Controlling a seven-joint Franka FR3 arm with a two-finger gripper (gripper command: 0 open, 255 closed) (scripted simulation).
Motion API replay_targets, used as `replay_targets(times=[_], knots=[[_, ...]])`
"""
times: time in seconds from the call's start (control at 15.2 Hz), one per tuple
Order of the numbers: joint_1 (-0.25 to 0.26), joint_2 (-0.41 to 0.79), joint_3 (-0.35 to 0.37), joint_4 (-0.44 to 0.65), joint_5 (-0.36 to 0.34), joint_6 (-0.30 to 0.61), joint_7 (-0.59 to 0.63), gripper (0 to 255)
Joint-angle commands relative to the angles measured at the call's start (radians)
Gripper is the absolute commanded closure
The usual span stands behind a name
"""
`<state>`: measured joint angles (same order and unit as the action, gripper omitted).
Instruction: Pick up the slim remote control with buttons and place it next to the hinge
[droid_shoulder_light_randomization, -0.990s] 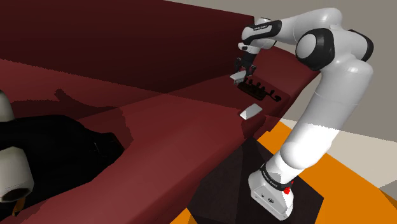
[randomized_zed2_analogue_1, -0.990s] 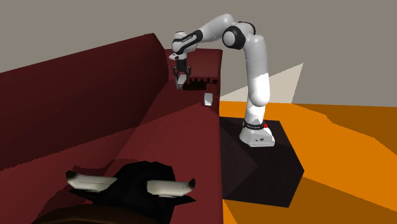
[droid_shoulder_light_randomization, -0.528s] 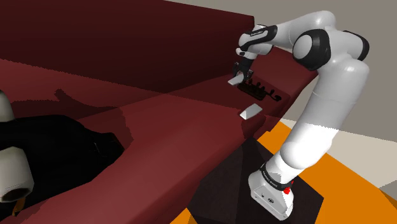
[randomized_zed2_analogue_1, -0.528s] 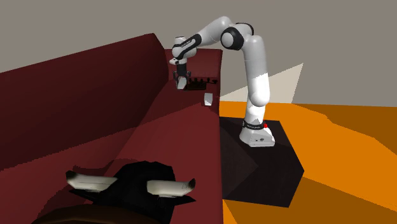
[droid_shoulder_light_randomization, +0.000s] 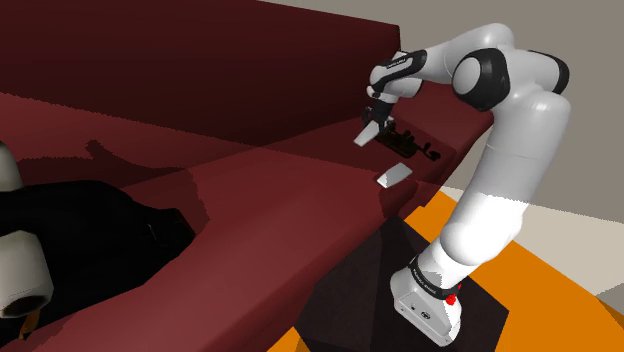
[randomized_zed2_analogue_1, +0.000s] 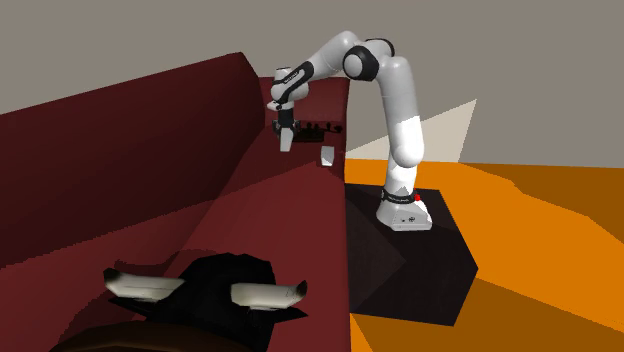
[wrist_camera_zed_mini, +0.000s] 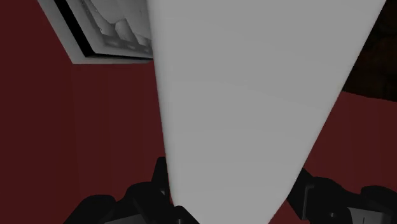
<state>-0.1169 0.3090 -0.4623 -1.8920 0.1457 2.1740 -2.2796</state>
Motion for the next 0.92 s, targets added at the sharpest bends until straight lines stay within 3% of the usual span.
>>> replay_targets(times=[0.0, 0.53, 0.59, 0.86], knots=[[-0.002, 0.015, 0.003, -0.016, 0.007, 0.021, -0.004, 255], [-0.002, 0.018, 0.003, -0.018, 0.009, 0.025, -0.005, 255], [-0.002, 0.017, 0.003, -0.022, 0.009, 0.029, -0.006, 0], [0.000, 0.011, 0.003, -0.029, 0.006, 0.031, -0.004, 0]])
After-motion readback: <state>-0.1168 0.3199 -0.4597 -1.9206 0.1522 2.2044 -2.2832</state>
